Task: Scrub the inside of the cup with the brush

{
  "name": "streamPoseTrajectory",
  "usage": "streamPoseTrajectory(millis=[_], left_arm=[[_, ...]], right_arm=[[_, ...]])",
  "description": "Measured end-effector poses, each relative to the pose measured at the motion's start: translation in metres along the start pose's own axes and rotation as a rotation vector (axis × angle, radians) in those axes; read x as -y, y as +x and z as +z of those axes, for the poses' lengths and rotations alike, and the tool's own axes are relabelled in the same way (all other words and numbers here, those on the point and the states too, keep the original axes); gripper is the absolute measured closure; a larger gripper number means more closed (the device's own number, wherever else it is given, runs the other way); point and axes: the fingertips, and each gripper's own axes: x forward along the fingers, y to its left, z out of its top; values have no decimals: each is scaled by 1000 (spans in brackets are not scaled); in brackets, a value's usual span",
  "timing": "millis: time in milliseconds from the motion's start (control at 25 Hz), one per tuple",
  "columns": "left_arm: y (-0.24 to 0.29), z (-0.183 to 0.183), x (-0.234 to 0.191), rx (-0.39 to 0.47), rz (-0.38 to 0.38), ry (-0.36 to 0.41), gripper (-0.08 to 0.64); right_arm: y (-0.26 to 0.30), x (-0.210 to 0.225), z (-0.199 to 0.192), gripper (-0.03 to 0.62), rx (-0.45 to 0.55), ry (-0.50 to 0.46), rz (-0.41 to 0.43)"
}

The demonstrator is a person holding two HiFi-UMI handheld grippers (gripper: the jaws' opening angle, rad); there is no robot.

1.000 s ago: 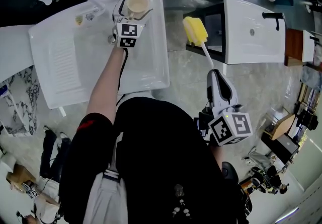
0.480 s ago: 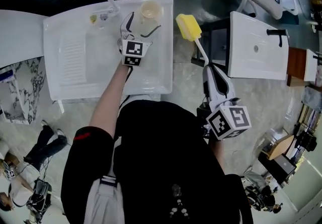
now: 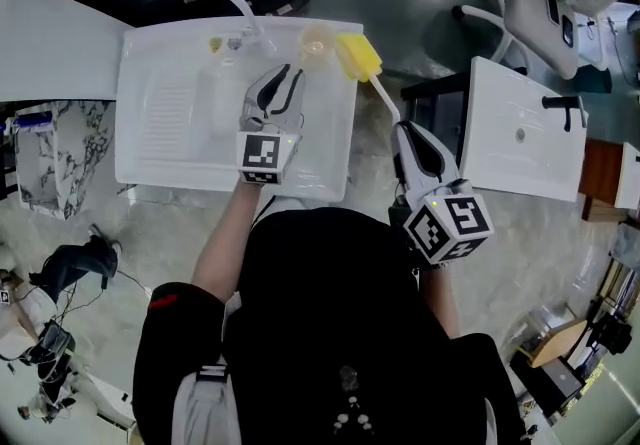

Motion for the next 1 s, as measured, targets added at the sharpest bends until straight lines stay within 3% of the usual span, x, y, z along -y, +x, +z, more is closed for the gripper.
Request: streamPoseTrajectory(millis=[160, 360, 1000], left_arm=[[-24, 28, -4, 24, 92, -9, 558], [-56, 60, 0, 65, 180, -25, 558], [-129, 148, 71, 244, 186, -58, 558]], right_arm=[[2, -2, 8, 557, 17, -20, 64], [4, -5, 18, 557, 44, -40, 136], [-36, -18, 67, 558, 176, -176, 296]])
